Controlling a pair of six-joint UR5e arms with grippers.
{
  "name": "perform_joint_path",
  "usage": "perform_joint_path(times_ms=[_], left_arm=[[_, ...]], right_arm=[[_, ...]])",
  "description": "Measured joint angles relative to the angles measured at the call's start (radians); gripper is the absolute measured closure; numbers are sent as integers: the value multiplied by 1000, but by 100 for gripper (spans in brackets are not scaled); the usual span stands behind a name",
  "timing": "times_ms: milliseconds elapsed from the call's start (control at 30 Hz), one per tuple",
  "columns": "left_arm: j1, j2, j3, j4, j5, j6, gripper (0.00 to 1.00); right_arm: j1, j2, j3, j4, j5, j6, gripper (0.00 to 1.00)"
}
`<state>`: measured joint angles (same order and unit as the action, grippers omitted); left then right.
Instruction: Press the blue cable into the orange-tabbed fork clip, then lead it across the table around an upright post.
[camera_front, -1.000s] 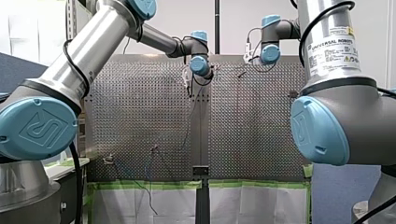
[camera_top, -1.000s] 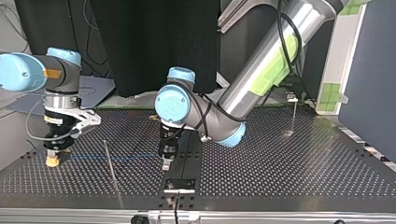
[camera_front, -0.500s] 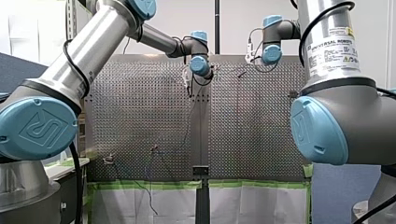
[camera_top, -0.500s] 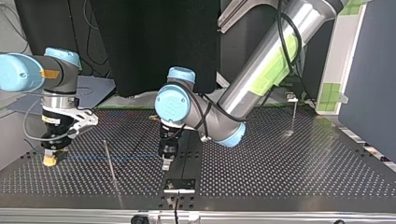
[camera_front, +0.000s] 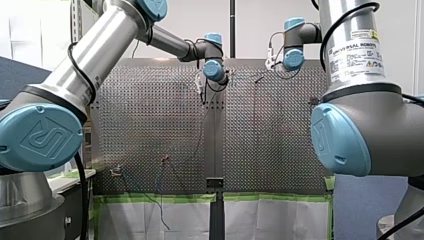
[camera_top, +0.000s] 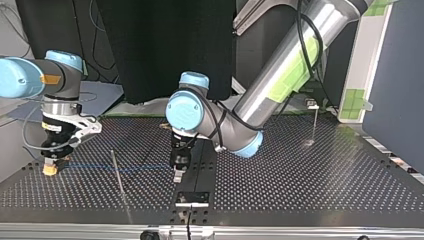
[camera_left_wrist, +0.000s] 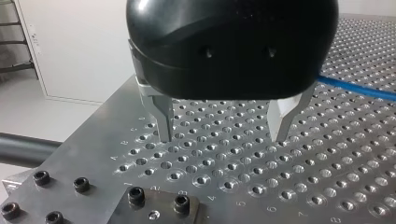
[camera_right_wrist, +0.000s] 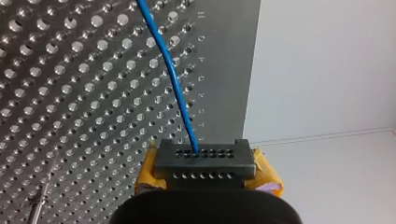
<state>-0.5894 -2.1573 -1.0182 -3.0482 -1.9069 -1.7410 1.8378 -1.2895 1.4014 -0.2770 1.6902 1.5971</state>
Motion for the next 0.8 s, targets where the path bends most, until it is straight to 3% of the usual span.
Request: perform_joint_path(times_ms=[800], left_arm=[[0, 0, 0, 0, 0, 0, 0]], right_arm=[[-12, 0, 8, 1, 1, 0, 100]])
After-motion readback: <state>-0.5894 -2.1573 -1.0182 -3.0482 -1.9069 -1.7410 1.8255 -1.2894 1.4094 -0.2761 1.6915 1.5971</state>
